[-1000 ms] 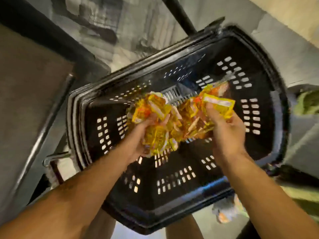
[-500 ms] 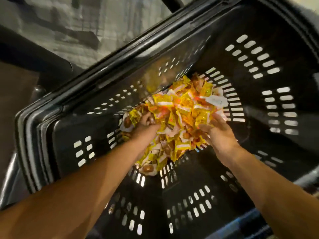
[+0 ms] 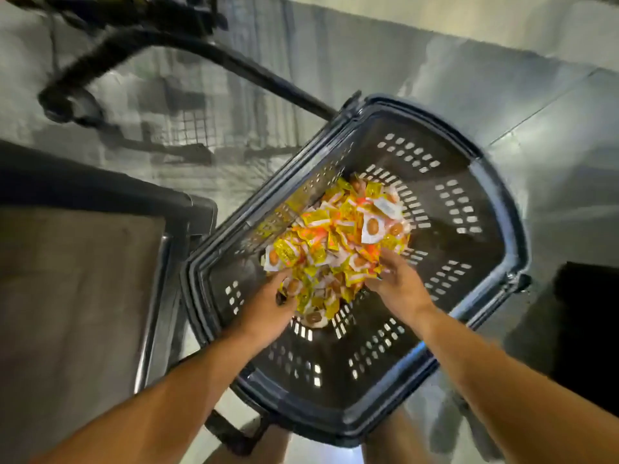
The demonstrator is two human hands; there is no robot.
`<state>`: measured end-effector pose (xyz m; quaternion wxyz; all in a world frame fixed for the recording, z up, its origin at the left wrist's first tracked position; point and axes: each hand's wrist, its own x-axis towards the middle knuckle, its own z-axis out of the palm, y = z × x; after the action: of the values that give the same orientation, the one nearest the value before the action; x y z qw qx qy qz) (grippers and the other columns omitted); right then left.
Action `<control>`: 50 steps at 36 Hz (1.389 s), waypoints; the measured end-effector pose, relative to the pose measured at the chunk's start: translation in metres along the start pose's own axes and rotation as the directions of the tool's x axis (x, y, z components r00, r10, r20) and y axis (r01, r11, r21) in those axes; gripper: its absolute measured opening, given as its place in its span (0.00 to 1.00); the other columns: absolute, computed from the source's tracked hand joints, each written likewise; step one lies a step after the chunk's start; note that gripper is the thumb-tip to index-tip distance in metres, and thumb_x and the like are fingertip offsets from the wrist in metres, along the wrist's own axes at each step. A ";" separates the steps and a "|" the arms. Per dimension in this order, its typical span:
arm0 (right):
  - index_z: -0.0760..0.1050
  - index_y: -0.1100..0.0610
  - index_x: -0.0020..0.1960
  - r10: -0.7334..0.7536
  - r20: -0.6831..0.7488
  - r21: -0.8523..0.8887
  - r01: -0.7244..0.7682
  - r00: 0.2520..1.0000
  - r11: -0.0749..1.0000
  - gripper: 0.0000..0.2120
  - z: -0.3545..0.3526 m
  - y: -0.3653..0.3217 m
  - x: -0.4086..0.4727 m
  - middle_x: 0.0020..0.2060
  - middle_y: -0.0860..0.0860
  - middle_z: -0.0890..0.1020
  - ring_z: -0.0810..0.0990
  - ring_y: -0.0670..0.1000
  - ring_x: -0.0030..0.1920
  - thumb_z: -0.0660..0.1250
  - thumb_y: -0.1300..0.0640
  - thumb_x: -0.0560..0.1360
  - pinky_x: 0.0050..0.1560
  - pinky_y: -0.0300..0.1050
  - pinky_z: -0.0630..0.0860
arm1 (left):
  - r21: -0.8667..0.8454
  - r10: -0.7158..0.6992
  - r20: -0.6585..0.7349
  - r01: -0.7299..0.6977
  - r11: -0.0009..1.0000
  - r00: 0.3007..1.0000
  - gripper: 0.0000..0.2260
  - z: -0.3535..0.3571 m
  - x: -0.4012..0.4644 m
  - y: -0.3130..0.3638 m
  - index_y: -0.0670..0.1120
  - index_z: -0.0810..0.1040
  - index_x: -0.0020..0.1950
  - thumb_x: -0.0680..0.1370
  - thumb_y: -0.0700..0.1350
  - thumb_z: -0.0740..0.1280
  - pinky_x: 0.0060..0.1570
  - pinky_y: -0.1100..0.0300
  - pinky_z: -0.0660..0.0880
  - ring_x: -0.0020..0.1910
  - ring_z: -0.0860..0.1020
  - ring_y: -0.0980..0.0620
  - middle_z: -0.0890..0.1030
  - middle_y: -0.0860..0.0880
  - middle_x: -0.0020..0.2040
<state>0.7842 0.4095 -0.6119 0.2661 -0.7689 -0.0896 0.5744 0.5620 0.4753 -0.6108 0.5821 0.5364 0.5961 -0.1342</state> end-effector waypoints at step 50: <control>0.69 0.57 0.76 -0.200 0.732 -0.595 0.754 0.651 0.277 0.26 -0.021 -0.165 -0.485 0.73 0.54 0.73 0.71 0.55 0.72 0.70 0.54 0.80 0.72 0.46 0.67 | 0.015 0.084 -0.592 -0.093 0.996 0.802 0.24 -0.054 -0.601 0.000 0.46 0.67 0.76 0.81 0.46 0.67 0.77 0.57 0.50 0.79 0.60 0.46 0.64 0.47 0.78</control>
<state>0.6747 0.3267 -0.1185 -0.0346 -0.5297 -0.6768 0.5101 0.3805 0.2272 -0.0919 0.3773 0.5742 0.7231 0.0712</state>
